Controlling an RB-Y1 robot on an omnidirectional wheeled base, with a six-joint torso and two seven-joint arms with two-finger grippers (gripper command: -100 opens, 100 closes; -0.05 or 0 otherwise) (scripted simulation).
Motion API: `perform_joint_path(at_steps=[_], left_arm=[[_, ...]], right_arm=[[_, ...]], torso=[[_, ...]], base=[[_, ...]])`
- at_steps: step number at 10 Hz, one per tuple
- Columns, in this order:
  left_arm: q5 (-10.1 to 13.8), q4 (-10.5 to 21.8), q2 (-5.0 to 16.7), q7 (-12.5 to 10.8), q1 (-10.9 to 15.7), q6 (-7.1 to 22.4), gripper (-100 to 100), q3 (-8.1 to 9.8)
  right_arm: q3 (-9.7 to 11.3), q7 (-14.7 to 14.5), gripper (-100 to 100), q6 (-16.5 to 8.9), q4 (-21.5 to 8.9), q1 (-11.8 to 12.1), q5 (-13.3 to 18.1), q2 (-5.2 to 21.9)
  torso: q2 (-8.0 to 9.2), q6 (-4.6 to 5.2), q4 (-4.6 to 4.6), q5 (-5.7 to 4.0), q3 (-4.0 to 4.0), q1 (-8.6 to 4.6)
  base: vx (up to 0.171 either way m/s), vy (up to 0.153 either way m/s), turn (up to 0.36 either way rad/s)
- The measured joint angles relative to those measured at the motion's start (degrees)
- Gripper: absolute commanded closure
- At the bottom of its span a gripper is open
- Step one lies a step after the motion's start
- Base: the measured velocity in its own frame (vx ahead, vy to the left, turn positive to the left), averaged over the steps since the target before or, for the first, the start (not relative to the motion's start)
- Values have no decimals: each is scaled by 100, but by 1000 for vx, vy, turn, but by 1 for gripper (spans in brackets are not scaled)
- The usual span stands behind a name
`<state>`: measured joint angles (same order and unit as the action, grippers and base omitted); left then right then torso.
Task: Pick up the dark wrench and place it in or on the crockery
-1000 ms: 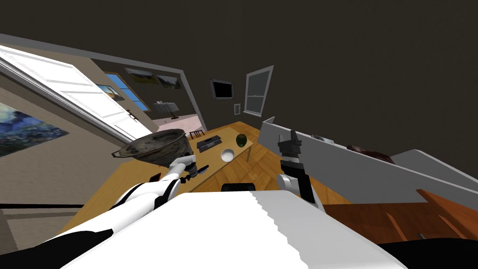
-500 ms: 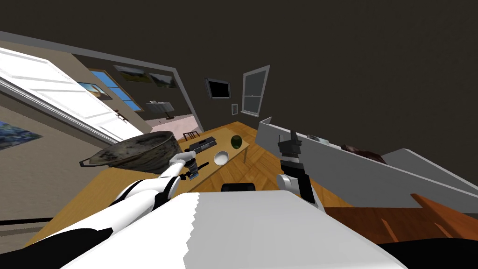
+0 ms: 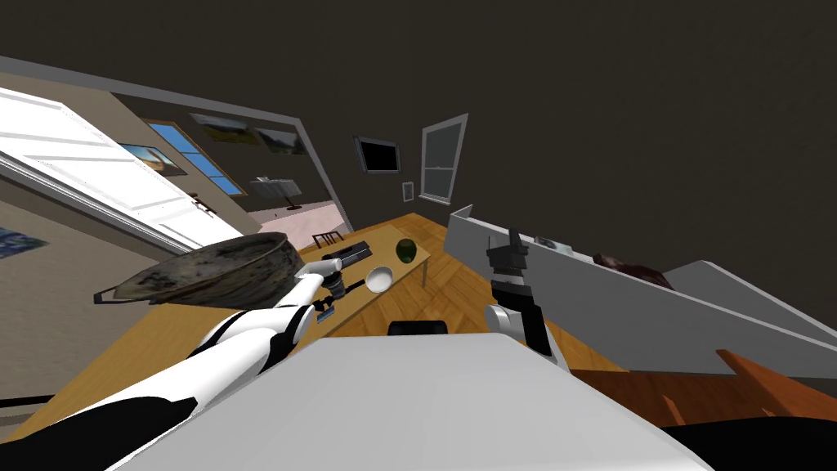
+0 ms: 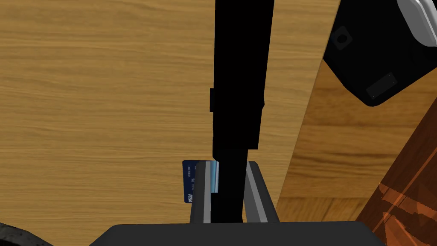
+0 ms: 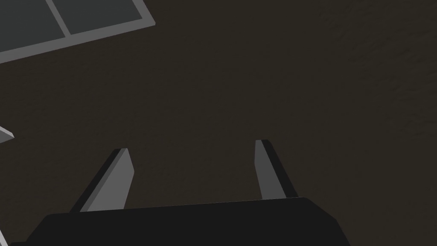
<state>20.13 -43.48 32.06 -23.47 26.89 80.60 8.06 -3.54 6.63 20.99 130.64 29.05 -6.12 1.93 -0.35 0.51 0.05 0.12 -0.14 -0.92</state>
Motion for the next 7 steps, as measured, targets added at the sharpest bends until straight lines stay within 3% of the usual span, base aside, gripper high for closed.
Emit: perform_joint_path(at_steps=[3,5,7], left_arm=[[47,-57,95,-85,153,246,100,-4],[90,-326,80,-188,153,489,100,-6],[110,-367,114,-289,305,692,100,-31]], right_arm=[[0,0,0,0,0,0,0,0],[0,0,0,0,0,0,0,0],[1,0,0,0,0,0,0,-1]], torso=[[-50,82,-7,38,-29,-62],[-62,88,-7,34,-34,-77],[-62,88,-9,30,-35,-96]], base=[[55,-112,-43],[62,-151,-68],[53,-159,-52]])
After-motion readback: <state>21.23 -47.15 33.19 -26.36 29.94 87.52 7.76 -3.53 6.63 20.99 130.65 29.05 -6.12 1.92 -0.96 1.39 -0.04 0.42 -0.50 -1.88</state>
